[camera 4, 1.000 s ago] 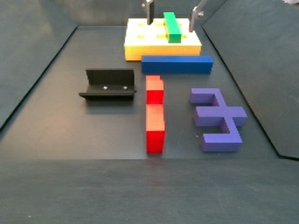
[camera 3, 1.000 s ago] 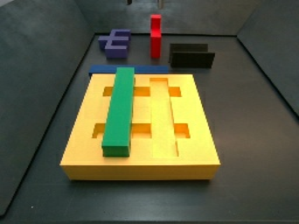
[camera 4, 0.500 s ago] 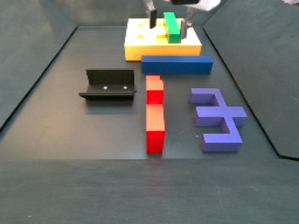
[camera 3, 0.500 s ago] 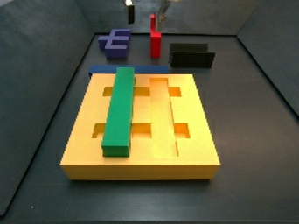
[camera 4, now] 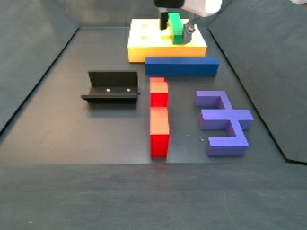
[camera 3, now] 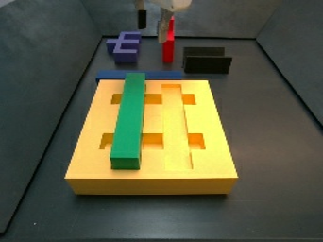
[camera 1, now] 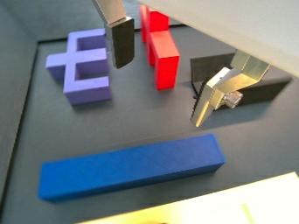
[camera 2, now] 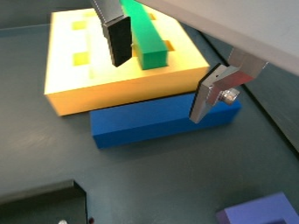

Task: Pick up the blue object. Move up. Move to above the board. Insert the blue object.
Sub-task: Pick up the blue object.

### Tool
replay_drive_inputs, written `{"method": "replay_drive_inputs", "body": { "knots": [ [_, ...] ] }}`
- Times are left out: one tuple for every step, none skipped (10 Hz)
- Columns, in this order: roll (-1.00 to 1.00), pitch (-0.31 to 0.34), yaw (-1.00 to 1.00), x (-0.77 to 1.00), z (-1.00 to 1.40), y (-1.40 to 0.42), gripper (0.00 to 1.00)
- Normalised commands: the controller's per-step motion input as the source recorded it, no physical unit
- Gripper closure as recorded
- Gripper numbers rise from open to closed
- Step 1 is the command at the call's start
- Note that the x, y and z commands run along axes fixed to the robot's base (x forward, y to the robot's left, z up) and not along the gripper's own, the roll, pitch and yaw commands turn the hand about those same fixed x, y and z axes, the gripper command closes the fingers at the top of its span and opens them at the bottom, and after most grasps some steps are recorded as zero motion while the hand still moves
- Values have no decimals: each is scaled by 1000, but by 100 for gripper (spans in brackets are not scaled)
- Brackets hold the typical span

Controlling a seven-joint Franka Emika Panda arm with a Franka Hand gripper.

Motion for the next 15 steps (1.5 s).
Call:
{"method": "replay_drive_inputs", "body": {
  "knots": [
    [200, 79, -917, -180, -29, -46, 0],
    [194, 80, -917, -177, -51, -43, 0],
    [131, 37, -880, -37, -300, -220, 0],
    [86, 0, -589, 0, -589, -443, 0],
    [36, 0, -617, 0, -514, -329, 0],
    [3, 0, -634, -17, -511, -234, 0],
    [0, 0, -686, -149, -534, -146, 0],
    [0, -10, -651, -209, -437, -31, 0],
    [-79, -110, -517, -226, -380, 0, 0],
    [-201, -186, -386, -111, -277, 34, 0],
    [-273, -186, -177, -23, -237, 17, 0],
    [-263, -176, -51, 0, -269, 0, 0],
    [-173, -89, 0, 17, -254, 0, 0],
    [0, 0, 0, 117, -246, 6, 0],
    [0, 3, 0, 0, -183, 66, 0]
  ]
}}
